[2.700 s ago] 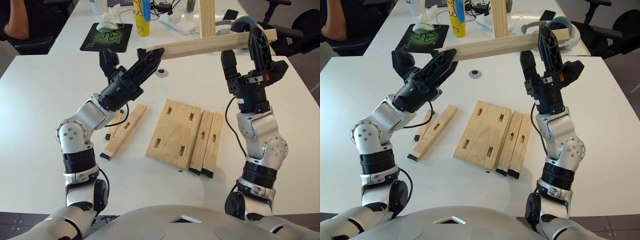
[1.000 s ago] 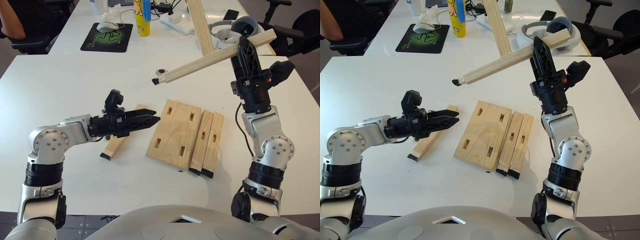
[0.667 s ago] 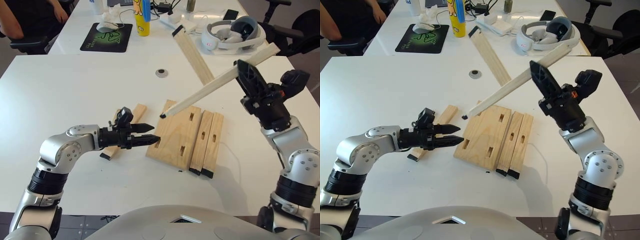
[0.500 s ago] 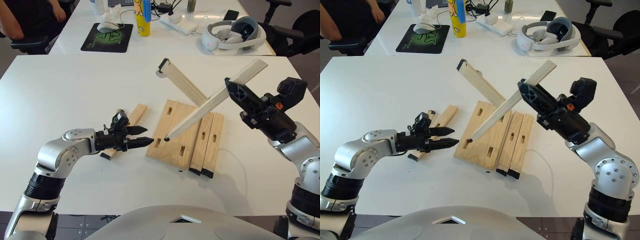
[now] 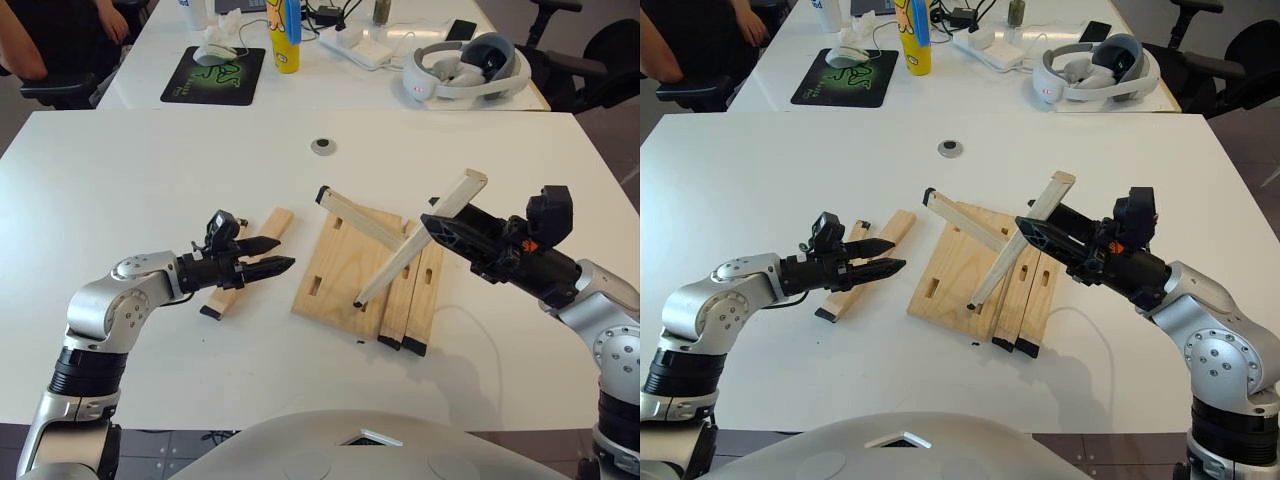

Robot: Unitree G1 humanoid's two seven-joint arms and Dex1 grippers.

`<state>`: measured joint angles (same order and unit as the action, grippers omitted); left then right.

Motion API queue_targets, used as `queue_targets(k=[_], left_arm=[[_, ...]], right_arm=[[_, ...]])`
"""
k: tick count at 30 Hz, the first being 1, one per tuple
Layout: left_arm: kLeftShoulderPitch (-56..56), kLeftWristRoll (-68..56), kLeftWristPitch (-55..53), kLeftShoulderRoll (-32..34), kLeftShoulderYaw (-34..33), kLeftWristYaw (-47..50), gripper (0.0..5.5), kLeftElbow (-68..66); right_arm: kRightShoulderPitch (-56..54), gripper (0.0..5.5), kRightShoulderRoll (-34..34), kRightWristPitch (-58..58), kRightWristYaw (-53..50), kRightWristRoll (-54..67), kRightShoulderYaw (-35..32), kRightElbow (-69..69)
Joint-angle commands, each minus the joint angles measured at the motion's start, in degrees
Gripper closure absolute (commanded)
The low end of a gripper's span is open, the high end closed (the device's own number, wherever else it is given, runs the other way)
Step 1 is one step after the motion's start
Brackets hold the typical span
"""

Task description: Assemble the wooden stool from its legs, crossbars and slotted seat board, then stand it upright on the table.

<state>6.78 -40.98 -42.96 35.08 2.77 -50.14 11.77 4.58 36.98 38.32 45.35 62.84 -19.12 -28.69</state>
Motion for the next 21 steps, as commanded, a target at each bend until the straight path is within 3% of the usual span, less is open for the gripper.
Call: queue_targets(k=[1, 11, 21], left_arm=[[1.18, 0.53, -0.57, -0.28, 0.07, -0.43, 2.29, -0.29], [2.81, 1.07, -0.96, -0.42, 0.25, -1.13, 2.29, -0.94], [3.4, 1.61, -1.47, 1.18, 0.06, -2.81, 2.29, -1.25]], right_arm=[[-1.55, 3.45, 2.29, -0.73, 3.24, -2.26, 0.87, 0.55], [-2.42, 3.45, 6.24, -4.53, 12.72, -11.15, 5.01, 6.92], [1.08, 3.45, 10.65, -15.52, 16.24, -25.67, 12.51, 3.77]])
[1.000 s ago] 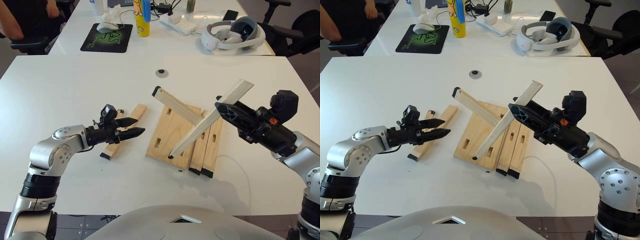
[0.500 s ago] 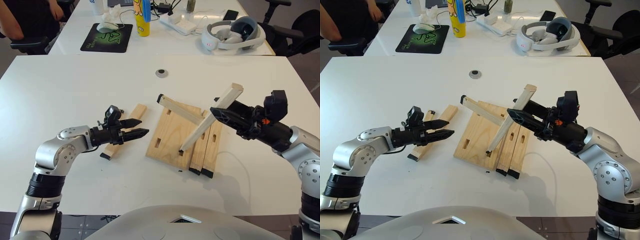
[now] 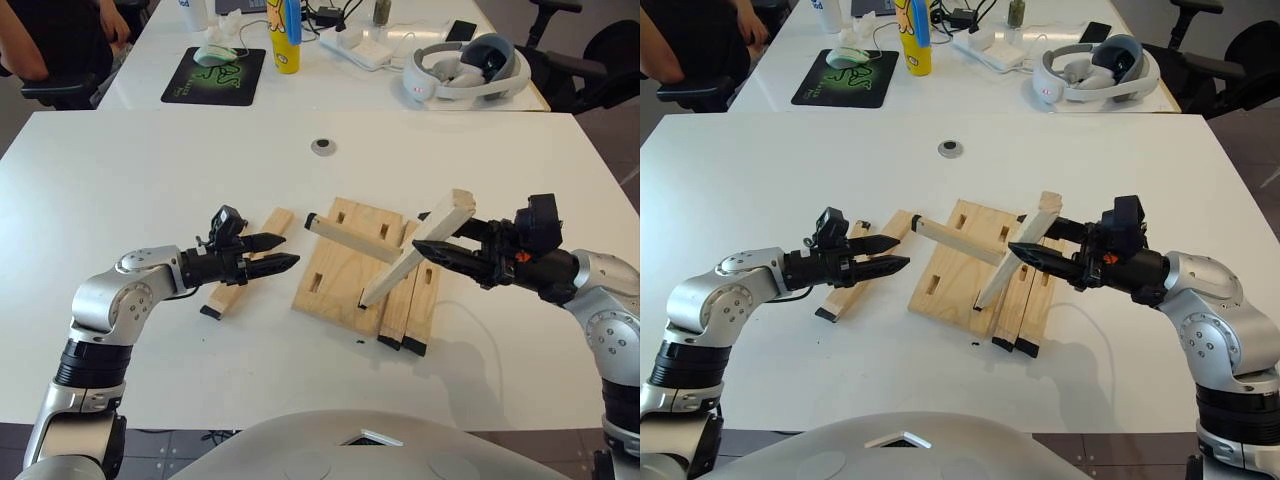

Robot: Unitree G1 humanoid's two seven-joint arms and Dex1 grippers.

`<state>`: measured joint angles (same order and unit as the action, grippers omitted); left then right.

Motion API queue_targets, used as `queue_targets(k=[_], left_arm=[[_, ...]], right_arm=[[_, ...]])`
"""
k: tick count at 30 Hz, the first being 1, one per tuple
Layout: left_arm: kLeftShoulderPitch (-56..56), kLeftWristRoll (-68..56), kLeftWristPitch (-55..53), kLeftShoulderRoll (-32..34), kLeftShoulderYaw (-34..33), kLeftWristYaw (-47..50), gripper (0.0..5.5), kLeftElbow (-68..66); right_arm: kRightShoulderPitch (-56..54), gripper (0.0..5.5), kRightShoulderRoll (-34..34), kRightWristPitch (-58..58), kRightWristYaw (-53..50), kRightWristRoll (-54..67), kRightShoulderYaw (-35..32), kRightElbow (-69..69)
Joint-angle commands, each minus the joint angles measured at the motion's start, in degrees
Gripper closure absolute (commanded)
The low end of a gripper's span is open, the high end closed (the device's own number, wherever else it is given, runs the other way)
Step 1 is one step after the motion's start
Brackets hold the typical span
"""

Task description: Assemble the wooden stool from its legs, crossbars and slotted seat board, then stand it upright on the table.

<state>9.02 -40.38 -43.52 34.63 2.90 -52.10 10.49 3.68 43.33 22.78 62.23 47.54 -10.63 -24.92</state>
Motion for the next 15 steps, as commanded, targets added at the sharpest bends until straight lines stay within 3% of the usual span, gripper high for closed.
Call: queue_targets(k=[1, 8, 15], left_arm=[[0.89, 0.85, -1.33, 2.14, -0.2, -1.03, 2.29, 0.42], [-2.26, 3.17, -1.27, 8.0, -0.74, -3.66, 2.29, 0.24], [5.19, 10.49, 6.96, 15.14, -4.37, -8.96, 2.29, -15.87]], right_arm=[[2.23, 3.45, 4.69, -0.23, -1.33, -11.12, 4.64, -1.21], [5.28, 3.45, 4.68, -4.67, -1.73, -15.83, 7.68, 1.47], [3.65, 3.45, 4.87, -9.85, 0.96, -17.02, 9.7, 12.55]])
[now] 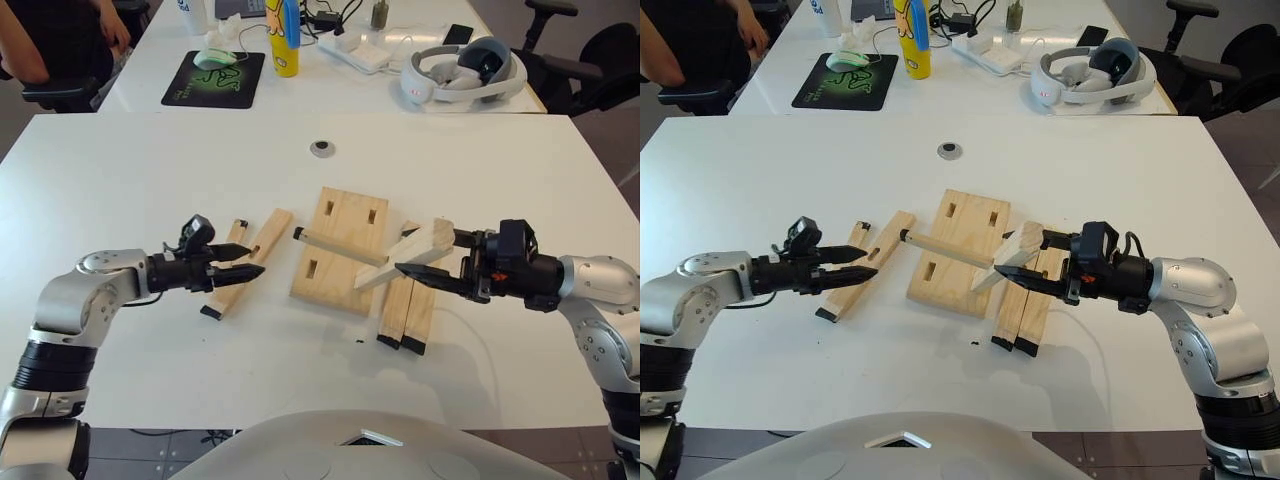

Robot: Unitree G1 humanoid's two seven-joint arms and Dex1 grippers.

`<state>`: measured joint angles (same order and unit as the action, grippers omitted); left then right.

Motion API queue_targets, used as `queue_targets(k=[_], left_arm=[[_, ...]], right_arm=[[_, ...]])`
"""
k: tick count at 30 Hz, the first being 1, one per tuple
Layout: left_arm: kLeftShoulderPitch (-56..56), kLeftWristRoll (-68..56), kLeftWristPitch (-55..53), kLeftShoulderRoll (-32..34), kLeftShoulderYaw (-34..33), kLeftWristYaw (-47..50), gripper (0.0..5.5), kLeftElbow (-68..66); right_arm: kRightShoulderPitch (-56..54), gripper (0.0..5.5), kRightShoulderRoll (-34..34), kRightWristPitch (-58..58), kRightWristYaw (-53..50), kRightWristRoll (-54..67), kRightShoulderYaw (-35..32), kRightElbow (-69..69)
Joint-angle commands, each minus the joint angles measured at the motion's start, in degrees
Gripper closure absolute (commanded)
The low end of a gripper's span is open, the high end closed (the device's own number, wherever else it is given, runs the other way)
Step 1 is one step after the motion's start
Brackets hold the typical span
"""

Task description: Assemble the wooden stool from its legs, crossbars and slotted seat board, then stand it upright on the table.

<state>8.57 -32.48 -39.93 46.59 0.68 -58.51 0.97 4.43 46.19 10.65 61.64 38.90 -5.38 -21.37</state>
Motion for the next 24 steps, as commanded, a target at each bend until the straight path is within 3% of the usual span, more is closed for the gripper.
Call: queue_targets(k=[1, 6, 15, 24], left_arm=[[6.38, 2.92, 3.77, 3.3, -2.23, -3.11, 2.29, -7.27], [7.03, 1.67, 2.67, 0.49, -2.65, -2.89, 2.29, -6.23], [1.33, -0.5, 0.48, -5.46, -3.83, 1.77, 2.29, 0.52], [-0.95, 3.51, 6.4, -9.82, -0.69, 4.7, 2.29, 3.83]], right_arm=[[2.66, 3.45, 2.2, 1.9, 1.85, -8.55, 4.87, 9.75], [-3.21, 3.45, 3.92, 1.75, 5.75, -9.79, 8.63, 14.31], [-24.07, 3.45, 6.72, 4.55, 14.05, -11.1, 14.92, 21.88], [-21.24, 3.45, 5.66, 2.76, 13.34, -12.55, 15.64, 23.78]])
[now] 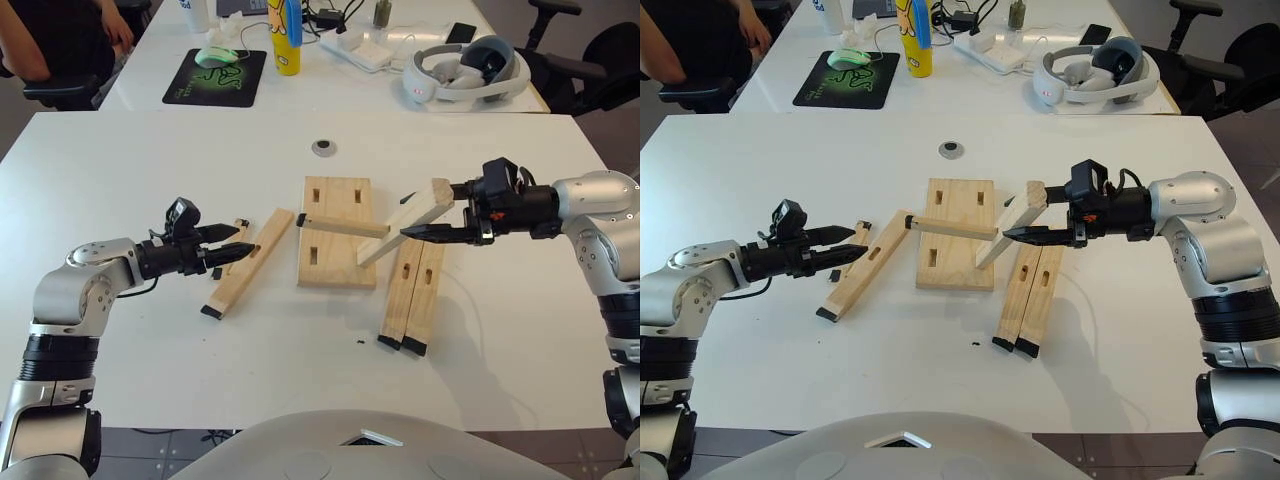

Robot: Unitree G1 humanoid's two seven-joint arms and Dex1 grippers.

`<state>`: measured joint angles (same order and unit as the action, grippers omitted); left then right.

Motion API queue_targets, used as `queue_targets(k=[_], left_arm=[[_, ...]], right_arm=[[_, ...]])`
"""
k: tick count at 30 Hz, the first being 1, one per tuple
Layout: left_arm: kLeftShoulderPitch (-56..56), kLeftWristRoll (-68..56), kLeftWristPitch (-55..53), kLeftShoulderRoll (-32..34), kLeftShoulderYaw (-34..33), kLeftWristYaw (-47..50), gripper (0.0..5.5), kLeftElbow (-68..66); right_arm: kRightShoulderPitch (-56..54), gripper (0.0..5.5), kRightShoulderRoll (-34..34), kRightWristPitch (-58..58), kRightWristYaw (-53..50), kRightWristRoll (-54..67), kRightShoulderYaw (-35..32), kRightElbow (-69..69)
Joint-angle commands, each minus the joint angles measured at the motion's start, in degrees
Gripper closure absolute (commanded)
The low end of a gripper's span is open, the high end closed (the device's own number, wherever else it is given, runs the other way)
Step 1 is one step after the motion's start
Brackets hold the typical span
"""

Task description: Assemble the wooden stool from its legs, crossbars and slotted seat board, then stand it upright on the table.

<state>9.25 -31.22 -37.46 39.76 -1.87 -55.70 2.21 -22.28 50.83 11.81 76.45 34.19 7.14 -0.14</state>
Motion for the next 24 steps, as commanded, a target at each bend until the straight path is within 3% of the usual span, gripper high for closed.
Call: queue_targets(k=[1, 8, 22, 24], left_arm=[[-2.81, 2.08, 4.91, -5.39, 2.9, 2.98, 2.45, 4.38], [-6.98, 5.97, 11.31, -13.76, 10.11, 7.13, 3.33, 8.58], [-7.77, 23.8, 24.12, -25.08, 21.01, 22.11, 5.48, 1.34], [-7.94, 24.55, 23.97, -26.07, 21.87, 22.8, 5.5, 0.82]], right_arm=[[5.22, 3.45, 0.92, 1.57, -1.42, -7.89, 3.23, 2.72], [2.58, 3.45, 0.26, 1.73, -0.81, -8.27, 4.27, 3.64], [-2.86, 3.45, -0.69, 1.54, 2.04, -8.95, 7.53, 6.7], [-3.31, 3.45, -0.75, 1.37, 2.5, -9.23, 7.77, 7.19]])
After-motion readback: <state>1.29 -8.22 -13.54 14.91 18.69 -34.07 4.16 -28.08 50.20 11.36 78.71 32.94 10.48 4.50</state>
